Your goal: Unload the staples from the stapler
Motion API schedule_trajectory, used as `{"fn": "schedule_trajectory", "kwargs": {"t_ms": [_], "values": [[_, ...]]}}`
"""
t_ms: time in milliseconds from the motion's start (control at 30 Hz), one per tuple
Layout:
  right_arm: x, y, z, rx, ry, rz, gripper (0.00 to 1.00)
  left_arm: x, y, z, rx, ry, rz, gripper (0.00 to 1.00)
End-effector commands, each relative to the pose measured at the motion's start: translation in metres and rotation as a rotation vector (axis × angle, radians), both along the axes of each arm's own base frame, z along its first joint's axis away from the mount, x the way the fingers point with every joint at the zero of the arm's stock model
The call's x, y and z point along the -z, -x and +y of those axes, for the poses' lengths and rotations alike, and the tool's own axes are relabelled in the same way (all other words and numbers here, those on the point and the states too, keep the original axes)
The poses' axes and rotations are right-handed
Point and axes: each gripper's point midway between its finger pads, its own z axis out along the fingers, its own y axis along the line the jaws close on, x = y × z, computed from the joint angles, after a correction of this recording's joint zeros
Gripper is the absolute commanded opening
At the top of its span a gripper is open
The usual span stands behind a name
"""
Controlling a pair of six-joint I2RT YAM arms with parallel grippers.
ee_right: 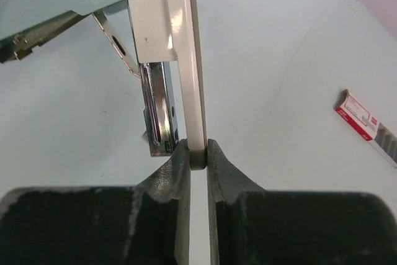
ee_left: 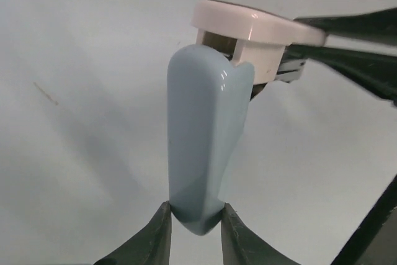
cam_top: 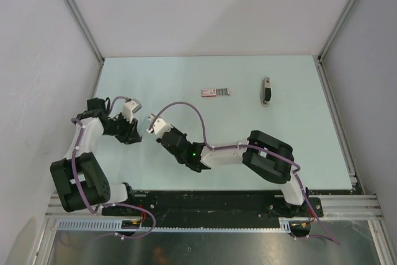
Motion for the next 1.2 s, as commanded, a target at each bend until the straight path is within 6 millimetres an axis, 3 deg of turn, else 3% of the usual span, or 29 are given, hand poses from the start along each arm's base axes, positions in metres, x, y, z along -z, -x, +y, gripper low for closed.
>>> {"fn": "schedule_trajectory", "kwargs": {"t_ms": [0,267,467,567,800,967,1167], "values": [[-0.072,-0.012,-0.002,0.076,-0.137,-0.162,0.00,0.026,-0.002,0.045,0.028,-0.249,-0.016,0.10],[-0.073,-0.004,0.002,0.050,-0.099,-0.211,0.00,0.034,0.006,0.051,0.049,-0.294,0.005,0.09],[-0.077,-0.003,0.007,0.043,-0.200,-0.147,0.00,0.022,-0.001,0.033,0.043,-0.225,-0.030,0.11],[-0.076,-0.009,0.008,0.055,-0.279,-0.066,0.00,0.007,-0.010,0.024,0.024,-0.183,-0.062,0.16],[-0.044,-0.025,0.019,0.051,-0.334,0.169,0.00,-0.041,-0.035,0.014,-0.100,-0.031,-0.124,0.47],[-0.026,-0.025,0.034,0.026,-0.329,0.263,0.00,-0.079,-0.046,0.012,-0.195,0.096,-0.159,0.51],[0.004,-0.019,0.070,0.011,-0.258,0.354,0.00,-0.097,-0.048,0.014,-0.262,0.148,-0.162,0.52]]}}
